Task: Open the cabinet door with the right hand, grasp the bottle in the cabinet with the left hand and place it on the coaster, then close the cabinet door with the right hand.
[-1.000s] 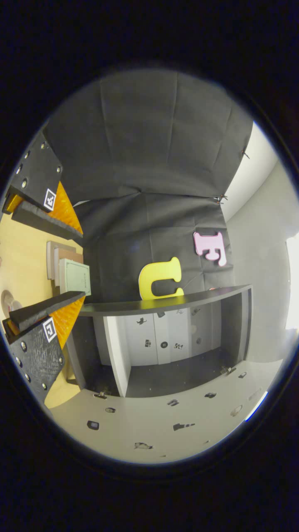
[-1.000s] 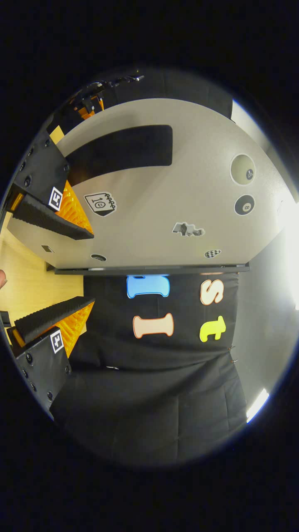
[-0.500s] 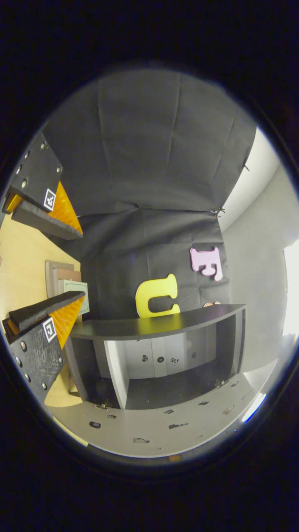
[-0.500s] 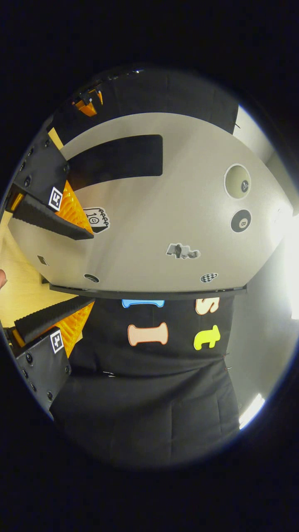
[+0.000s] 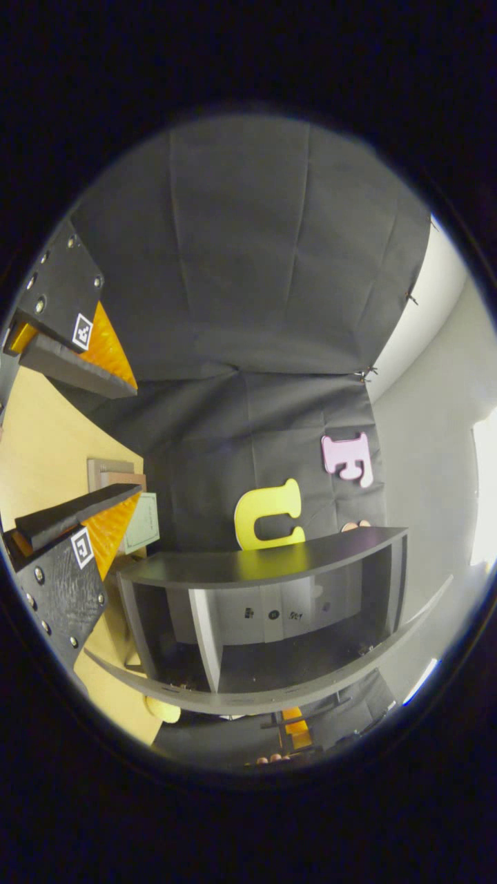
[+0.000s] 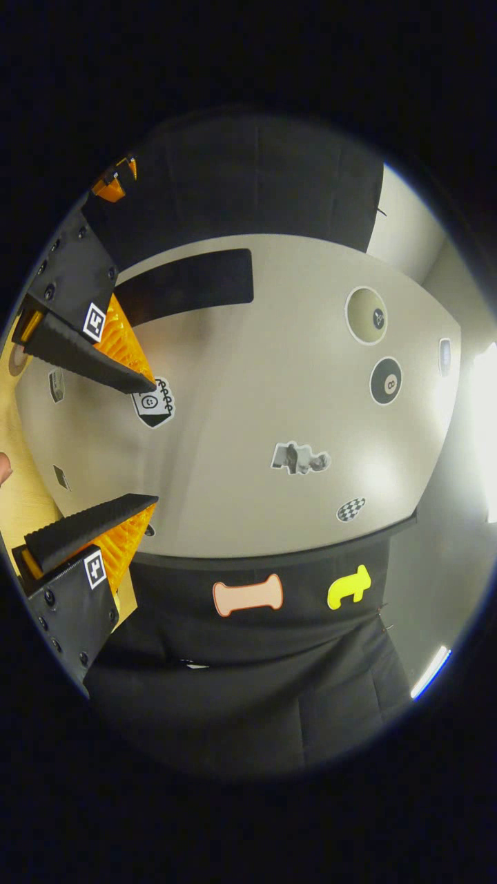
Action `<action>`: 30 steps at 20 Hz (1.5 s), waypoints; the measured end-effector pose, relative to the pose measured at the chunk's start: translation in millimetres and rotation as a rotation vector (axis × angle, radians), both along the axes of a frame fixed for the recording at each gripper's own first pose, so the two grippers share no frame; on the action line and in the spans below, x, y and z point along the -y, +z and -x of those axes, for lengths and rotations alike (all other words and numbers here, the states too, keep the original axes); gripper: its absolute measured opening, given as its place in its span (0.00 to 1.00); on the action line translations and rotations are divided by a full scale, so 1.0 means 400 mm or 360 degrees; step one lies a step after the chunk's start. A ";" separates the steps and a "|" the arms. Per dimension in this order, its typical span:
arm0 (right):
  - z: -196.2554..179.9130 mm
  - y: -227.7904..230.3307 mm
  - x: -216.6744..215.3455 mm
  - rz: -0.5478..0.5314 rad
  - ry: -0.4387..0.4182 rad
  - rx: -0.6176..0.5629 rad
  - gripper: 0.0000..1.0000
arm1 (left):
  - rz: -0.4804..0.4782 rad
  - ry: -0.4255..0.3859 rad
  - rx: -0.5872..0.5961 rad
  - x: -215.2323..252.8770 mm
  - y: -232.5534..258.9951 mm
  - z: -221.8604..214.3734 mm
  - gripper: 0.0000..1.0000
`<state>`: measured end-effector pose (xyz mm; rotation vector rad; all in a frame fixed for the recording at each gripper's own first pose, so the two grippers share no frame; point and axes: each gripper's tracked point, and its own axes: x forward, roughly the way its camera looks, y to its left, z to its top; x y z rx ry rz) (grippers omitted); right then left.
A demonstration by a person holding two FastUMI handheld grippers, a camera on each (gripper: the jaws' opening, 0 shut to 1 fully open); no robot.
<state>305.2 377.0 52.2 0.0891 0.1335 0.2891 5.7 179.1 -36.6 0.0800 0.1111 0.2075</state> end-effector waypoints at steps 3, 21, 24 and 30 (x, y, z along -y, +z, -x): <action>-0.023 0.000 -0.080 -0.0006 0.0051 0.0014 0.93 | 0.0000 0.0036 -0.0007 -0.030 -0.006 0.019 0.75; -0.057 -0.003 -0.086 0.0104 0.0058 0.0061 0.97 | -0.0020 0.0014 0.0004 0.072 0.032 0.005 0.75; 0.009 0.017 0.025 0.0149 0.0060 0.0111 0.97 | -0.0021 -0.0060 0.0026 0.183 0.063 -0.026 0.75; 0.126 0.027 0.269 0.0149 -0.0019 0.0132 0.97 | -0.0026 -0.0221 0.0079 0.423 0.136 -0.054 0.77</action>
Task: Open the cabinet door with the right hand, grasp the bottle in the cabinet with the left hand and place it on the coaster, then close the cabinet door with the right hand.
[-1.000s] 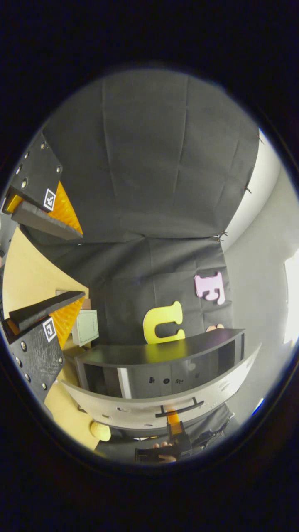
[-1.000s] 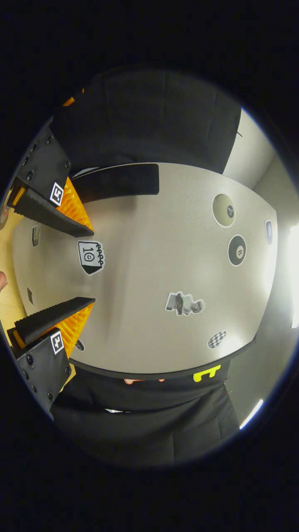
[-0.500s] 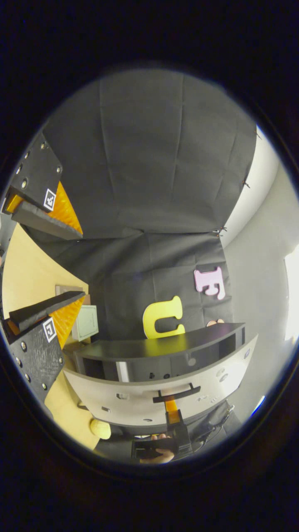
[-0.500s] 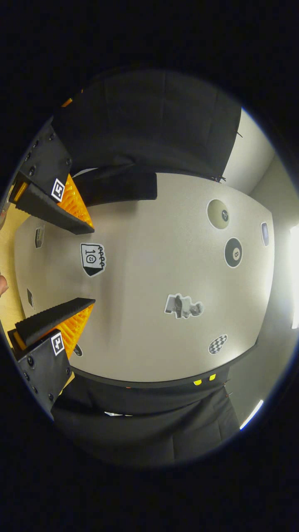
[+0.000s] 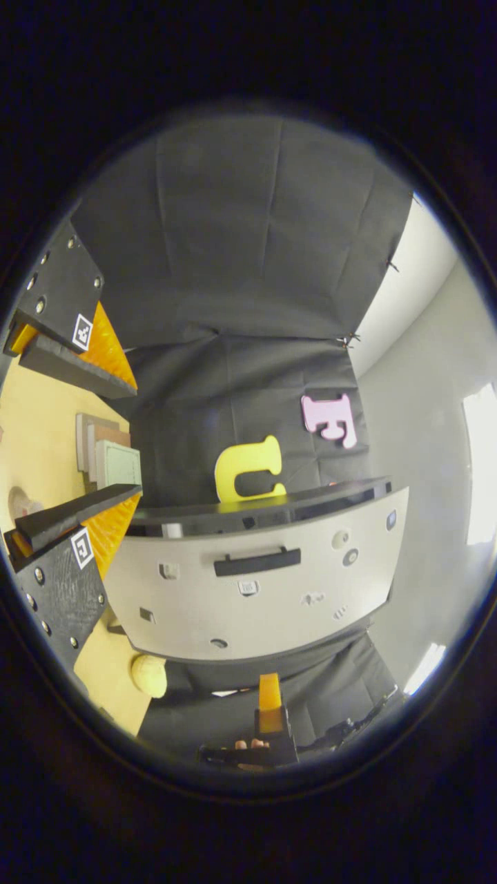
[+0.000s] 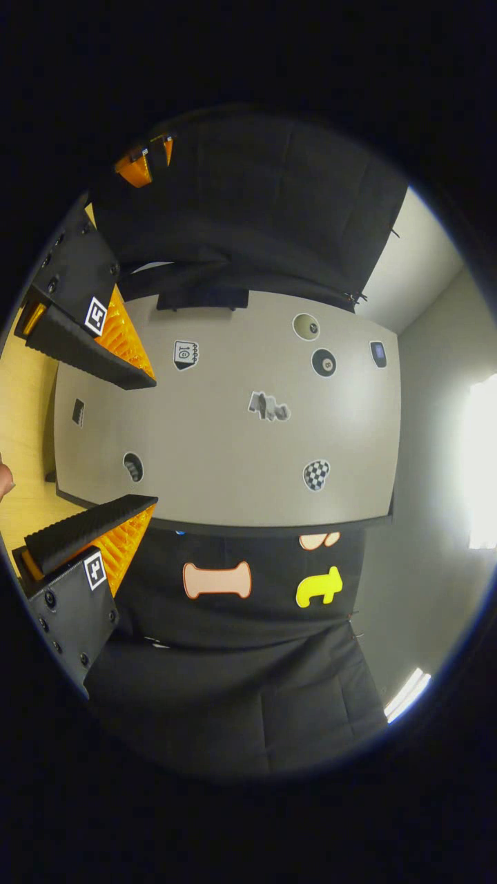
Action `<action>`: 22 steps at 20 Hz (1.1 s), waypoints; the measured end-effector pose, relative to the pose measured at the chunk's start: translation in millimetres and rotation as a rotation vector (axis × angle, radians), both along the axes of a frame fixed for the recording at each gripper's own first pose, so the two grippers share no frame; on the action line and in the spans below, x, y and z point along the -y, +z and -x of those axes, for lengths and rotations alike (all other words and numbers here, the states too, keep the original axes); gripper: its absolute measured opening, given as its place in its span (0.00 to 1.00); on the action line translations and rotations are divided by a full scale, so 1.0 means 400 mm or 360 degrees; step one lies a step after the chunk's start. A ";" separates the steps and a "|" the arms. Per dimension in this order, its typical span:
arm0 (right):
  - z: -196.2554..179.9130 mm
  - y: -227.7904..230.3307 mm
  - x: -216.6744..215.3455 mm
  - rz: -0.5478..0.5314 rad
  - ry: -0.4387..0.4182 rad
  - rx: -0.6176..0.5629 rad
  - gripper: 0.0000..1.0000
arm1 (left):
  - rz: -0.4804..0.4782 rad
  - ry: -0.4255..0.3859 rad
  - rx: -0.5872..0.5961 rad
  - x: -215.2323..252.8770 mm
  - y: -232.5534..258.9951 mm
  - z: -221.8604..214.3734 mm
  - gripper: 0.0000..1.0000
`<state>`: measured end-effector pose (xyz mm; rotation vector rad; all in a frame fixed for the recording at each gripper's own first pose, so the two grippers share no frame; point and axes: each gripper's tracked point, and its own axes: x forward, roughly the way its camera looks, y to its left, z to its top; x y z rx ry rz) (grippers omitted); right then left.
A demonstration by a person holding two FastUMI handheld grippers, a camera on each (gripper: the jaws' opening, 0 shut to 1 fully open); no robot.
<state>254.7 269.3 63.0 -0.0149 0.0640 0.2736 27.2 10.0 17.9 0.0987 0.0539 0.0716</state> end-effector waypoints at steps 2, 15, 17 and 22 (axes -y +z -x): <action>0.038 -0.004 0.080 -0.0021 -0.0034 -0.0009 0.97 | -0.0007 -0.0038 0.0019 0.072 0.017 0.004 0.75; 0.190 -0.120 0.407 0.0061 -0.0104 -0.0018 0.97 | -0.0044 -0.0091 0.0042 0.326 0.047 0.086 0.75; 0.216 -0.134 0.407 0.0044 -0.0113 -0.0027 0.97 | -0.0063 -0.0089 0.0064 0.320 0.060 0.088 0.75; 0.266 -0.139 0.374 -0.0036 -0.0133 -0.0020 0.97 | -0.0082 -0.0107 0.0088 0.308 0.063 0.099 0.75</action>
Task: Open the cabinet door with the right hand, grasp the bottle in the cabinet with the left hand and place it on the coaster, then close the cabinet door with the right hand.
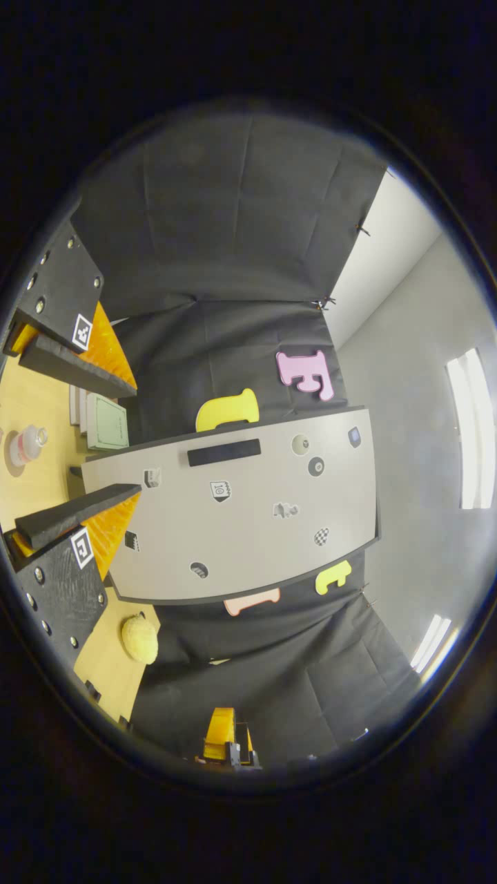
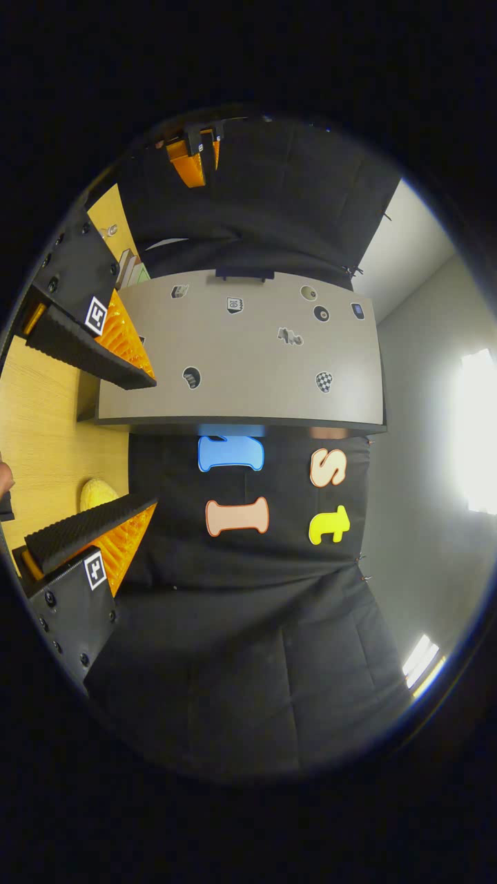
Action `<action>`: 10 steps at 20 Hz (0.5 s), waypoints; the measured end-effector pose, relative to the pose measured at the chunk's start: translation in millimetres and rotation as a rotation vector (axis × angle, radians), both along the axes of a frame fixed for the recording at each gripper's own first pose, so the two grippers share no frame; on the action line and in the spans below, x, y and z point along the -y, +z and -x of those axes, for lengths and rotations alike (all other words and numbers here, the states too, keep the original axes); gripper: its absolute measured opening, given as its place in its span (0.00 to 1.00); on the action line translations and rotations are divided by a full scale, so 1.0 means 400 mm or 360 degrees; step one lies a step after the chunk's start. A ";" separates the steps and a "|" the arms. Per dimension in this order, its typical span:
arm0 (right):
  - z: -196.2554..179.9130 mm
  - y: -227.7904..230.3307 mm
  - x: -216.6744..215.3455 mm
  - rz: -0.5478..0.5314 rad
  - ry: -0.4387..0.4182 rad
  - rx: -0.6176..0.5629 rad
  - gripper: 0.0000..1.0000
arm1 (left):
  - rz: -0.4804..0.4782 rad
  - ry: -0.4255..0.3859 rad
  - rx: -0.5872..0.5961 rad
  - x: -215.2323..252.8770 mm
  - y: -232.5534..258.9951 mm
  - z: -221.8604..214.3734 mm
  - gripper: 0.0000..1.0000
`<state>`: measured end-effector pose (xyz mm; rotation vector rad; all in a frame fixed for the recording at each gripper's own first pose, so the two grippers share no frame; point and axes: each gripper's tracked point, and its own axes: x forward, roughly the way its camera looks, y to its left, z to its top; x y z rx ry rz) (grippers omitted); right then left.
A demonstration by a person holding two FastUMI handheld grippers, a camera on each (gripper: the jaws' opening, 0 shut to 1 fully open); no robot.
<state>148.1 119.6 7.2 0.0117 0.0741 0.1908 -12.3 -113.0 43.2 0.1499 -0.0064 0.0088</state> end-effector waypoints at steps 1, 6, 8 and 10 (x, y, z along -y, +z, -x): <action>0.005 0.003 -0.002 0.0000 -0.0012 0.0005 0.97 | 0.0008 -0.0006 0.0001 -0.002 0.001 0.000 0.75; 0.034 0.034 -0.023 -0.0038 -0.0039 0.0056 0.97 | 0.0027 -0.0010 0.0009 -0.039 -0.005 0.025 0.75; 0.041 0.044 -0.031 -0.0044 -0.0047 0.0065 0.97 | 0.0036 -0.0005 0.0009 -0.057 -0.011 0.029 0.75; 0.047 0.049 -0.038 -0.0041 -0.0056 0.0066 0.97 | 0.0052 -0.0002 0.0005 -0.074 -0.015 0.028 0.77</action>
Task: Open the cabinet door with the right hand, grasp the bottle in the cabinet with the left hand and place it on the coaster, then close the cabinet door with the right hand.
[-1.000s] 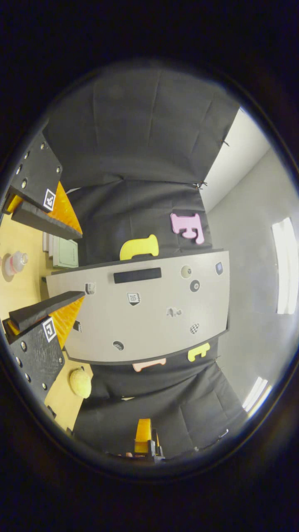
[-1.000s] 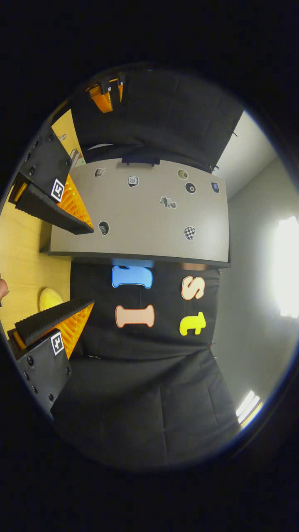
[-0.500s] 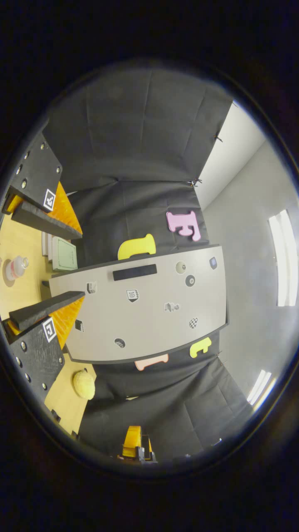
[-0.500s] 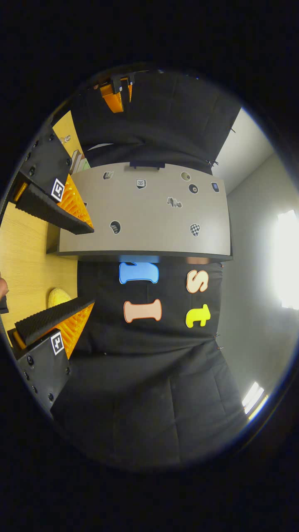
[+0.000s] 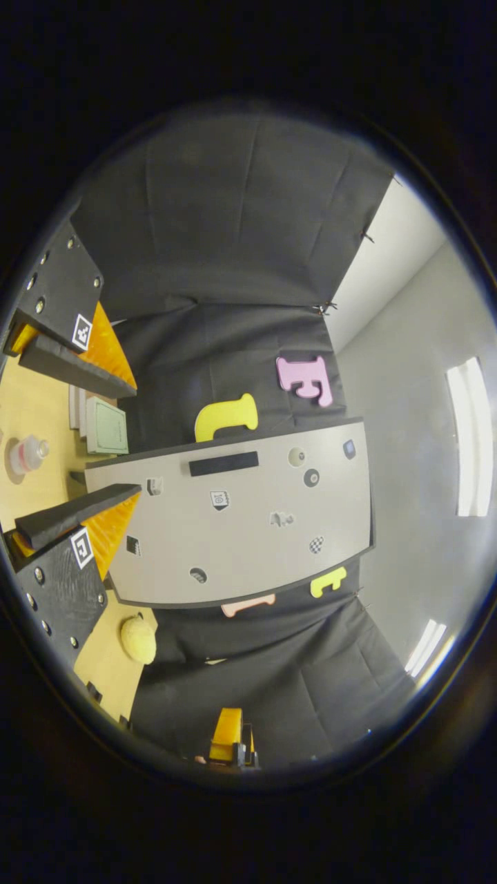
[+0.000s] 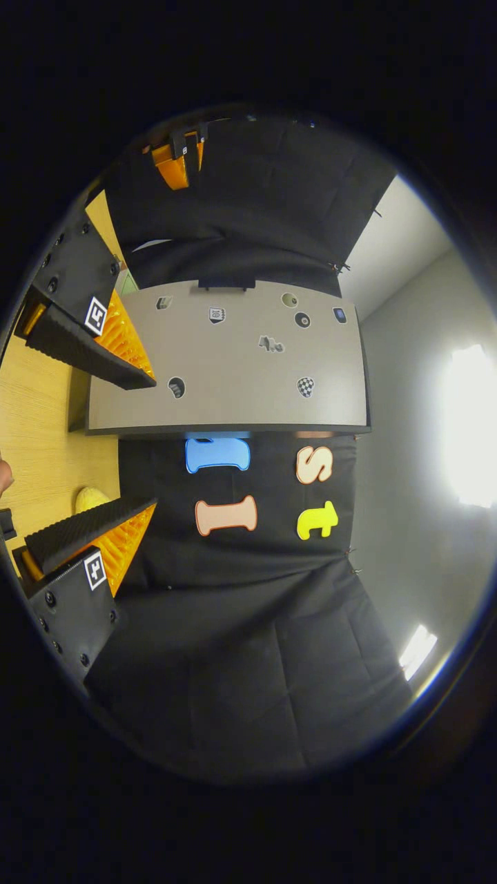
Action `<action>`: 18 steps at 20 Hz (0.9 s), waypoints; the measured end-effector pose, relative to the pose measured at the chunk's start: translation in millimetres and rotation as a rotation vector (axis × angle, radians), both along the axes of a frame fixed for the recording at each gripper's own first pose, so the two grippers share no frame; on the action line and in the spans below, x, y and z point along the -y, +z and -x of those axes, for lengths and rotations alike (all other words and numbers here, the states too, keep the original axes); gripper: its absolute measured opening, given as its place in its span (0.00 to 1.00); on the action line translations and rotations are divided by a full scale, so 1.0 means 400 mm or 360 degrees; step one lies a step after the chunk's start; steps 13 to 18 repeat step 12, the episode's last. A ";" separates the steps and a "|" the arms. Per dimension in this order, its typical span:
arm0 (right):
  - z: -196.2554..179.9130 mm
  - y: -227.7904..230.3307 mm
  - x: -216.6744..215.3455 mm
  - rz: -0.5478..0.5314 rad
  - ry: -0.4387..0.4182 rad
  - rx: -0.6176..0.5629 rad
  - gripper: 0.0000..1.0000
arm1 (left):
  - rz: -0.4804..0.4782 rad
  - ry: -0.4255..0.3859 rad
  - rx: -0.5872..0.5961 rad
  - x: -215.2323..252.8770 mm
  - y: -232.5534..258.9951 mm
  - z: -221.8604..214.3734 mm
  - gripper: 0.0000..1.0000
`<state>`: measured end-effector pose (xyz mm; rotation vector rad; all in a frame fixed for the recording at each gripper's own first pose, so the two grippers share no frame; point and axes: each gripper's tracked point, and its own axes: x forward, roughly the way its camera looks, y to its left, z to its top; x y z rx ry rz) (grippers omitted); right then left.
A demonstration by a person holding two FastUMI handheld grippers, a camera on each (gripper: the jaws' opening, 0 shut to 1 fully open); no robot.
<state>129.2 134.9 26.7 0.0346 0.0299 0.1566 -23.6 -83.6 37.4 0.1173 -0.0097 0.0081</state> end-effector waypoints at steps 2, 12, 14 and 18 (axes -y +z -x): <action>0.006 0.005 -0.010 0.0001 -0.0001 -0.0001 0.97 | 0.0016 0.0005 -0.0006 -0.015 -0.010 0.000 0.75; 0.021 0.020 -0.048 -0.0008 -0.0001 0.0003 0.97 | 0.0002 0.0028 0.0011 -0.072 0.002 -0.004 0.75; 0.021 0.020 -0.048 -0.0008 -0.0001 0.0003 0.97 | 0.0002 0.0028 0.0011 -0.072 0.002 -0.004 0.75; 0.021 0.020 -0.048 -0.0008 -0.0001 0.0003 0.97 | 0.0002 0.0028 0.0011 -0.072 0.002 -0.004 0.75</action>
